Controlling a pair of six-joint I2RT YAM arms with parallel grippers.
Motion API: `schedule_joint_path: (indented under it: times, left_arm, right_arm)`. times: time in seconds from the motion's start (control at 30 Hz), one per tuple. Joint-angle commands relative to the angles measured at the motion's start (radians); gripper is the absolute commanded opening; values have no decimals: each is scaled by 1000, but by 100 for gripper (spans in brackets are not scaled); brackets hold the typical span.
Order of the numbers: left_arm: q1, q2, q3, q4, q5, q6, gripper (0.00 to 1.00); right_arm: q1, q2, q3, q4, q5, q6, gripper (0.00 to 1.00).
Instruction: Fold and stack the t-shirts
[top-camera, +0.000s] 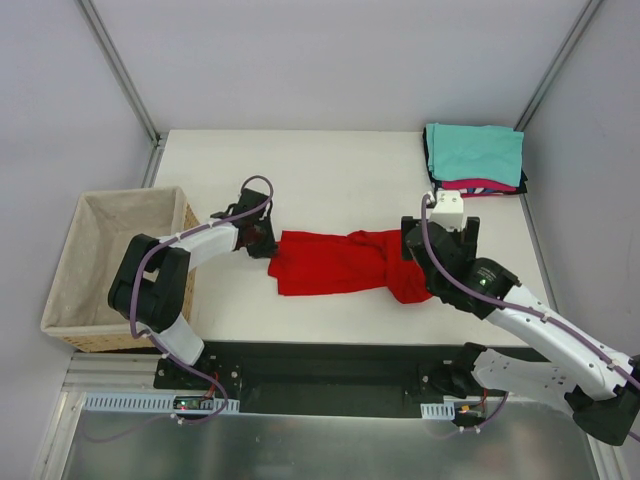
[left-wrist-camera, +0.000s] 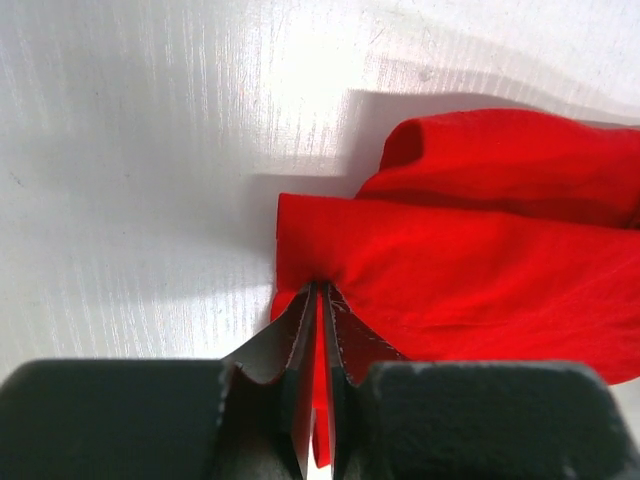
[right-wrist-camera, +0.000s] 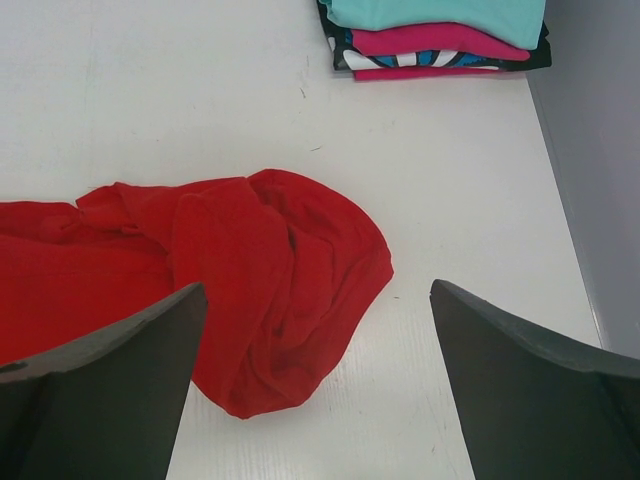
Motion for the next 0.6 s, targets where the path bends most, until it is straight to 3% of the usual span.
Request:
schedule_joint_path:
  times: [0.0,0.07,0.1,0.2,0.23,0.3,0.37,0.57]
  left_arm:
    - [-3,-47,-16,8,-37,9,6]
    - [-3,-56,-29,8,-51,12,9]
    - [-3,-73,-35,10,-71,12,24]
    - [0,-123,-69,11,-88,1,53]
    - [0,-136,-76,10,-126,-1,69]
    - [1,-171,-90,10,-138,1,80]
    - [6,-180,-92,10,-140,9,88]
    - [12,-131,-73,19,-134,12,84]
  right_arm:
    - [-2,-5,5,16,-14,0,99]
    - [-4,-7,3,13,-17,2,99]
    - [-4,-8,3,13,-20,2,99]
    - [-2,-5,3,10,-28,5,99]
    - [-4,-5,3,12,-28,8,99]
    - [-4,1,3,12,-37,13,99]
    - [-4,7,6,12,-44,17,99]
    - [-2,10,16,6,-60,19,99]
